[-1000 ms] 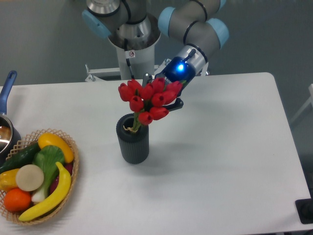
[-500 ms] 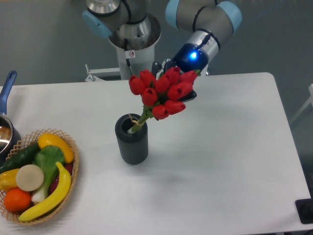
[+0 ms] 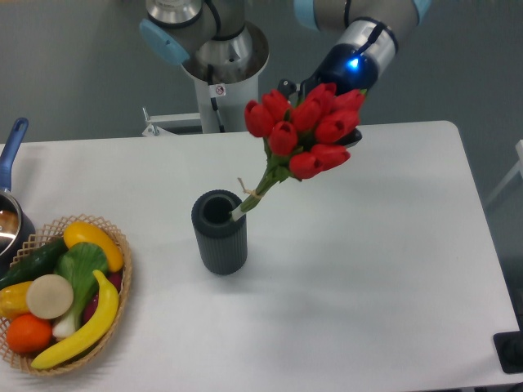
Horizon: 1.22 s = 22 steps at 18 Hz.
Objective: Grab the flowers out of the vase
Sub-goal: 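Carry the tulips away from the vase and lower them over the table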
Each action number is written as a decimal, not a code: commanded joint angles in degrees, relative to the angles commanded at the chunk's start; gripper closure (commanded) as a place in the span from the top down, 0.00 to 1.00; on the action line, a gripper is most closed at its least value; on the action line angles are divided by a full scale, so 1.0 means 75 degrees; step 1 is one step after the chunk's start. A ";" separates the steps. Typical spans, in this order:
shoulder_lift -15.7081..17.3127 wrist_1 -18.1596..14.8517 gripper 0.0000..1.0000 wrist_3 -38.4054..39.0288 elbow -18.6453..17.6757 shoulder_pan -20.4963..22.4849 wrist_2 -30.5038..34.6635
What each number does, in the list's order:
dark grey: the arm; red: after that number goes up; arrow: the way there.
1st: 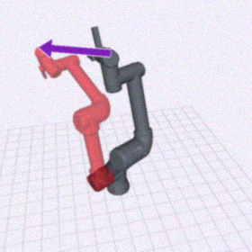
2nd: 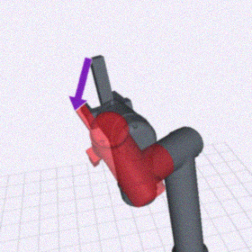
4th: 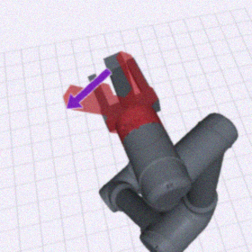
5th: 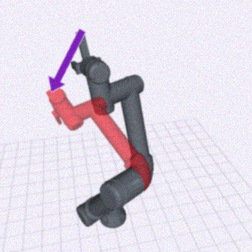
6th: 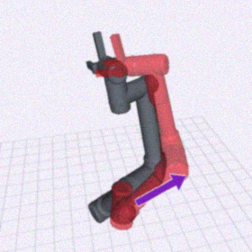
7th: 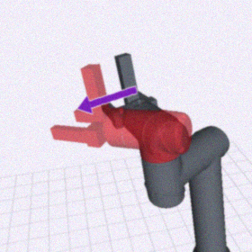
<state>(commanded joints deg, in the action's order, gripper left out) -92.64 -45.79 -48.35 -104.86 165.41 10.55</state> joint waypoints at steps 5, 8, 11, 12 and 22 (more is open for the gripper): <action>-0.0047 0.0012 0.12 0.0037 0.0189 0.0082 0.0012; -0.0140 0.0023 0.12 -0.0127 0.0247 0.0421 0.0058; -0.0211 0.0000 0.12 -0.0631 0.0305 0.0539 0.0164; -0.0281 0.0012 0.12 -0.0643 0.0399 0.0574 0.0419; -0.0843 0.0000 0.15 -0.1227 0.1360 0.0494 0.4416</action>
<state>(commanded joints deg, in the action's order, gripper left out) -98.96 -45.79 -57.55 -94.66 169.11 43.66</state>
